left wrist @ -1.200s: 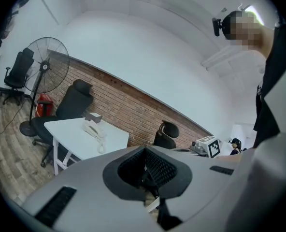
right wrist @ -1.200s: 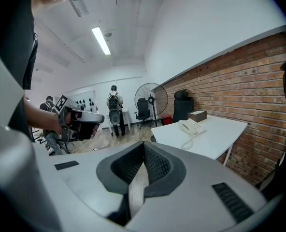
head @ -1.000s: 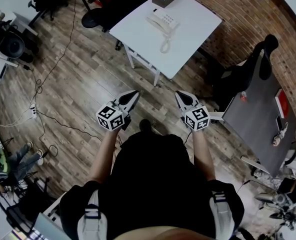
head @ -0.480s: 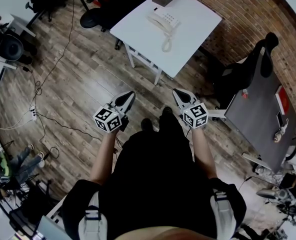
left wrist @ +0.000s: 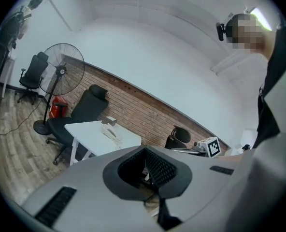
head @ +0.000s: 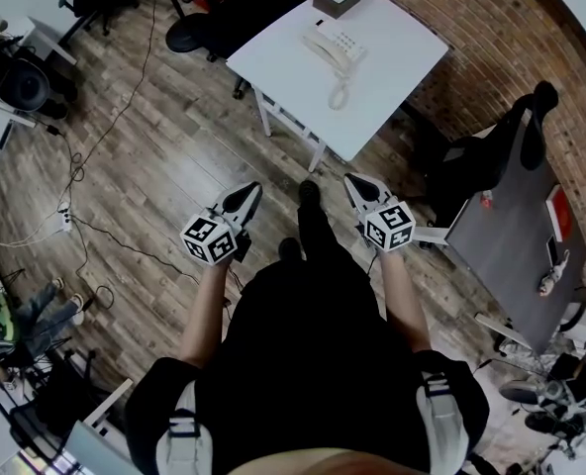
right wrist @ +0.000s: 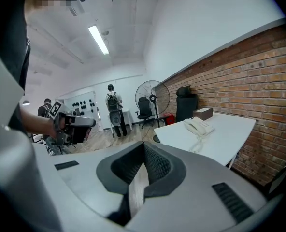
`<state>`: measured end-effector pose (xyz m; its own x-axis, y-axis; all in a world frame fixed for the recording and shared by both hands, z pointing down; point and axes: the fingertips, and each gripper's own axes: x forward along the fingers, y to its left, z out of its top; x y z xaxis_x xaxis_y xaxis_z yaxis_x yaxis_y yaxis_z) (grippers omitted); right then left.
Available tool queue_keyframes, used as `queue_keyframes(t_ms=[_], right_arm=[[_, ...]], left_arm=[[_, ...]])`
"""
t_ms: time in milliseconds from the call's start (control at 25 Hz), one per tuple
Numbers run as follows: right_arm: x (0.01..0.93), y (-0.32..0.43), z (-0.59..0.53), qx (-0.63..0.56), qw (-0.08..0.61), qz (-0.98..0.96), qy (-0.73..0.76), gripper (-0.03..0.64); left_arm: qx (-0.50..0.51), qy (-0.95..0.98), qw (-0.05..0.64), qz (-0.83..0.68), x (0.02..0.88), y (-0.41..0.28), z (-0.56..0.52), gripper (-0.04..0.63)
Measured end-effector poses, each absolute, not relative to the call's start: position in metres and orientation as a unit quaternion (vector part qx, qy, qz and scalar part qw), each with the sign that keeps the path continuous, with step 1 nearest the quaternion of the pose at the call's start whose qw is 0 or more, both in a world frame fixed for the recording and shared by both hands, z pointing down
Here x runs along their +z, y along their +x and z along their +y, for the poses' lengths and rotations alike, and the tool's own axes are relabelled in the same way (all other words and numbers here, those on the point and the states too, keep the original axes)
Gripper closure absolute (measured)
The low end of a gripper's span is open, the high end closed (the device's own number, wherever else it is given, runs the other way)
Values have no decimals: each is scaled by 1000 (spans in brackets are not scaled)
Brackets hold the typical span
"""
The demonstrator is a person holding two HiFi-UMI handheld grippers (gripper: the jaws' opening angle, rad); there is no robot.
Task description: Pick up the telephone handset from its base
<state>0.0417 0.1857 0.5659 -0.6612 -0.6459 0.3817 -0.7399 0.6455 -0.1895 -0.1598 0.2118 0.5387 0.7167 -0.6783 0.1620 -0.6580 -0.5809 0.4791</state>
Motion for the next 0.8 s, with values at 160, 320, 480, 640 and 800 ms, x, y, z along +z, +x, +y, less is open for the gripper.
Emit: queue_keyframes(t_ms=[160, 320, 480, 640, 800], right_arm=[[565, 29, 170, 163, 142, -900, 379, 618], [570, 21, 161, 170, 141, -901, 373, 618], [575, 24, 155, 176, 144, -899, 374, 618], [578, 28, 144, 176, 148, -898, 376, 618], [576, 32, 128, 171, 152, -897, 379, 618]], left_arm=[[-18, 886, 263, -380, 540, -166, 202, 575], [-12, 886, 269, -378, 544, -165, 194, 575], [-8, 889, 267, -371, 543, -160, 184, 575], [-16, 888, 272, -371, 543, -161, 172, 575], [-20, 887, 274, -372, 541, -160, 159, 575]])
